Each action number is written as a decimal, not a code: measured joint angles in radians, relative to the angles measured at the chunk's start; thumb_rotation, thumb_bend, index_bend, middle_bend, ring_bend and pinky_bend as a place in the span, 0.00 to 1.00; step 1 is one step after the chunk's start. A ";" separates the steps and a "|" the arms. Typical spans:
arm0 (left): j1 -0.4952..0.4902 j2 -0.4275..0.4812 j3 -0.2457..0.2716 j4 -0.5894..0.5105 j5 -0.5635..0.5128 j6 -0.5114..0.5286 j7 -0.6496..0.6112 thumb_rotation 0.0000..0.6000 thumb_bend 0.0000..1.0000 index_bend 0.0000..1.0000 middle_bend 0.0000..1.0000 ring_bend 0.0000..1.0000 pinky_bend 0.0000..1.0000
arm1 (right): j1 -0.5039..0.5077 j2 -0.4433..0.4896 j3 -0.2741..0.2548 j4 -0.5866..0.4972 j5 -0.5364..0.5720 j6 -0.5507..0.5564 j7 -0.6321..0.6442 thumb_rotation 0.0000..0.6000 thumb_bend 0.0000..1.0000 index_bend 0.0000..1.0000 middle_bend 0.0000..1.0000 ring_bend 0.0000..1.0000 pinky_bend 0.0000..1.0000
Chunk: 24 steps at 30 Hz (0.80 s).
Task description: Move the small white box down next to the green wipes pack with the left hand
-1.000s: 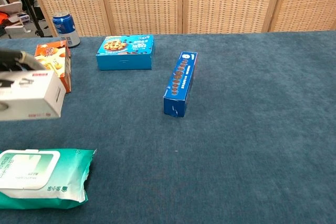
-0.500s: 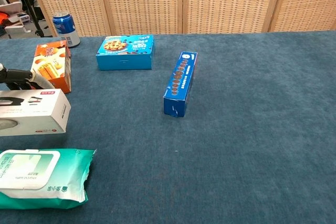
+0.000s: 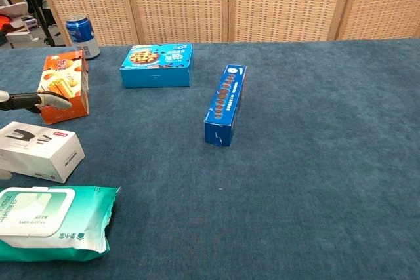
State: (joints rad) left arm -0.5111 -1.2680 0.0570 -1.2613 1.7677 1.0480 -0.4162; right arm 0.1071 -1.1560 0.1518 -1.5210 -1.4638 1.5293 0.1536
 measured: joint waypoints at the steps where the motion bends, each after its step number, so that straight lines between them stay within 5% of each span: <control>1: 0.003 0.004 0.002 -0.003 0.000 0.009 0.003 1.00 0.02 0.00 0.00 0.00 0.08 | 0.000 0.000 0.000 -0.001 -0.001 0.001 0.000 1.00 0.00 0.00 0.00 0.00 0.00; 11: 0.070 0.054 0.014 -0.062 -0.018 0.135 0.113 1.00 0.02 0.00 0.00 0.00 0.08 | -0.004 0.007 -0.004 -0.008 -0.014 0.011 0.011 1.00 0.00 0.00 0.00 0.00 0.00; 20: 0.049 -0.018 -0.008 -0.030 -0.089 0.061 0.237 1.00 0.02 0.02 0.00 0.00 0.08 | -0.003 0.008 -0.001 -0.004 -0.005 0.005 0.020 1.00 0.00 0.00 0.00 0.00 0.00; 24: 0.036 -0.051 -0.013 -0.004 -0.109 0.045 0.259 1.00 0.04 0.09 0.05 0.03 0.16 | -0.002 0.007 0.000 -0.002 -0.003 0.001 0.020 1.00 0.00 0.00 0.00 0.00 0.00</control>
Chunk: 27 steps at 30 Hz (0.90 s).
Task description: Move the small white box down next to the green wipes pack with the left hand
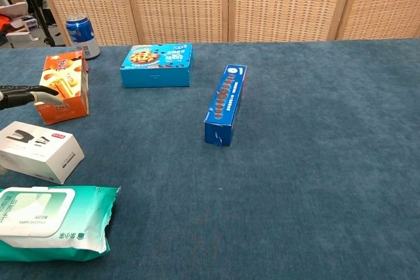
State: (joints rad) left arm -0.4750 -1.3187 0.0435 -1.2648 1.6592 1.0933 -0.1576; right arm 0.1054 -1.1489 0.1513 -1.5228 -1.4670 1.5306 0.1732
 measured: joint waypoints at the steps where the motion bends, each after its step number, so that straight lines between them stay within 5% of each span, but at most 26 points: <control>1: -0.001 -0.004 -0.001 0.004 -0.003 0.000 0.001 1.00 0.06 0.12 0.10 0.07 0.19 | 0.000 0.000 0.000 0.000 0.001 0.000 0.000 1.00 0.00 0.00 0.00 0.00 0.00; 10: -0.011 -0.004 0.006 0.017 -0.019 -0.009 -0.007 1.00 0.33 0.28 0.30 0.22 0.29 | 0.002 0.001 -0.001 0.000 0.001 -0.007 0.007 1.00 0.00 0.00 0.00 0.00 0.00; 27: -0.007 0.110 0.037 -0.060 0.000 0.029 -0.126 1.00 0.40 0.32 0.35 0.25 0.35 | 0.003 -0.001 -0.005 -0.006 -0.005 -0.006 -0.003 1.00 0.00 0.00 0.00 0.00 0.00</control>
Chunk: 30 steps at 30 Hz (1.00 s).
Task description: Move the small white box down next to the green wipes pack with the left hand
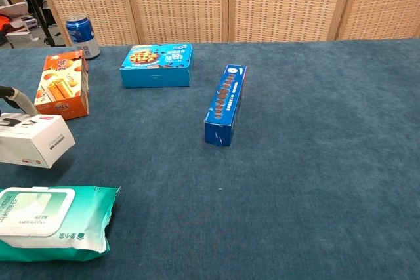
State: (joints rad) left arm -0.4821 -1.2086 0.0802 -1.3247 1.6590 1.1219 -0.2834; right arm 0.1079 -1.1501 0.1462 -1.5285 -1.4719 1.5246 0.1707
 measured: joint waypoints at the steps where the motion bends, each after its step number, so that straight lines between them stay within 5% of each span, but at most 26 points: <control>1: 0.000 0.011 0.003 -0.011 0.003 0.001 -0.011 1.00 0.41 0.32 0.36 0.26 0.36 | 0.000 0.000 0.000 0.000 0.000 0.000 0.000 1.00 0.00 0.00 0.00 0.00 0.00; 11: -0.066 0.189 0.065 -0.155 0.054 -0.088 -0.228 1.00 0.46 0.36 0.39 0.27 0.36 | 0.000 -0.001 -0.002 -0.001 -0.002 0.000 -0.003 1.00 0.00 0.00 0.00 0.00 0.00; 18: -0.207 0.301 0.106 -0.243 0.076 -0.313 -0.397 1.00 0.45 0.36 0.39 0.27 0.36 | 0.001 -0.003 -0.002 -0.001 -0.002 0.001 -0.009 1.00 0.00 0.00 0.00 0.00 0.00; 27: -0.374 0.302 0.099 -0.265 -0.006 -0.603 -0.477 1.00 0.44 0.36 0.39 0.27 0.36 | 0.004 -0.005 0.000 0.003 0.005 -0.007 -0.011 1.00 0.00 0.00 0.00 0.00 0.00; 30: -0.385 0.282 0.087 -0.254 -0.046 -0.626 -0.456 1.00 0.42 0.33 0.25 0.13 0.31 | 0.003 -0.005 0.001 0.003 0.007 -0.007 -0.010 1.00 0.00 0.00 0.00 0.00 0.00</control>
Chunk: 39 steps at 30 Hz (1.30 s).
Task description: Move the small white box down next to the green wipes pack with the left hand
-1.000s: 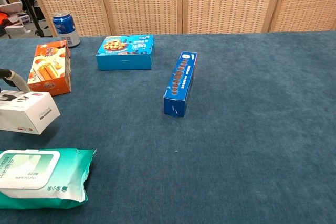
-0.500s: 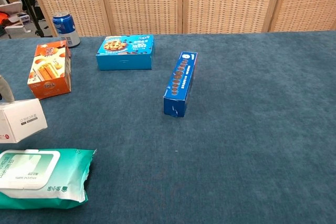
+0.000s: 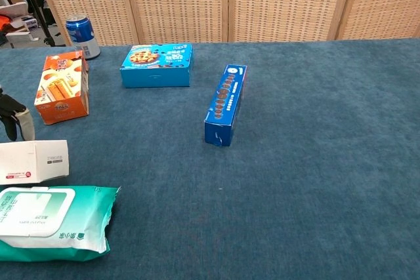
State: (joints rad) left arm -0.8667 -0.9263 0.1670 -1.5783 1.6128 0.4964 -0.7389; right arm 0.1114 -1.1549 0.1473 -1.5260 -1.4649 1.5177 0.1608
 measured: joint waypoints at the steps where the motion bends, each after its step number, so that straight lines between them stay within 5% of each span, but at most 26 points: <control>1: 0.000 -0.005 -0.003 0.003 -0.010 -0.002 0.011 1.00 0.42 0.27 0.14 0.05 0.23 | 0.000 0.000 0.000 0.000 0.000 0.000 0.000 1.00 0.00 0.00 0.00 0.00 0.00; 4: 0.002 -0.017 -0.016 0.010 -0.044 -0.006 0.052 1.00 0.41 0.07 0.00 0.00 0.01 | 0.000 0.000 0.000 0.000 0.000 -0.001 0.000 1.00 0.00 0.00 0.00 0.00 0.00; 8: 0.016 -0.030 -0.034 0.014 -0.084 0.013 0.099 1.00 0.40 0.00 0.00 0.00 0.00 | 0.001 0.000 -0.002 0.000 -0.001 -0.002 -0.002 1.00 0.00 0.00 0.00 0.00 0.00; 14: 0.043 -0.043 -0.054 0.016 -0.115 0.060 0.146 1.00 0.37 0.00 0.00 0.00 0.00 | 0.001 0.000 -0.002 -0.002 -0.001 -0.002 -0.002 1.00 0.00 0.00 0.00 0.00 0.00; 25: 0.144 -0.027 -0.044 -0.010 -0.078 0.227 0.264 1.00 0.16 0.00 0.00 0.00 0.00 | -0.004 0.006 -0.002 -0.008 -0.008 0.007 0.008 1.00 0.00 0.00 0.00 0.00 0.00; 33: 0.279 -0.224 -0.079 0.041 -0.180 0.409 0.602 1.00 0.15 0.00 0.00 0.00 0.01 | -0.004 0.008 -0.003 -0.006 -0.010 0.007 0.014 1.00 0.00 0.00 0.00 0.00 0.00; 39: 0.316 -0.316 -0.123 0.069 -0.270 0.459 0.750 1.00 0.16 0.03 0.06 0.05 0.15 | -0.002 0.009 0.000 -0.002 -0.001 0.002 0.021 1.00 0.00 0.00 0.00 0.00 0.00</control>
State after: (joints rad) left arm -0.5512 -1.2418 0.0436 -1.5098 1.3426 0.9557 0.0107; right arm 0.1094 -1.1462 0.1476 -1.5278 -1.4663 1.5193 0.1818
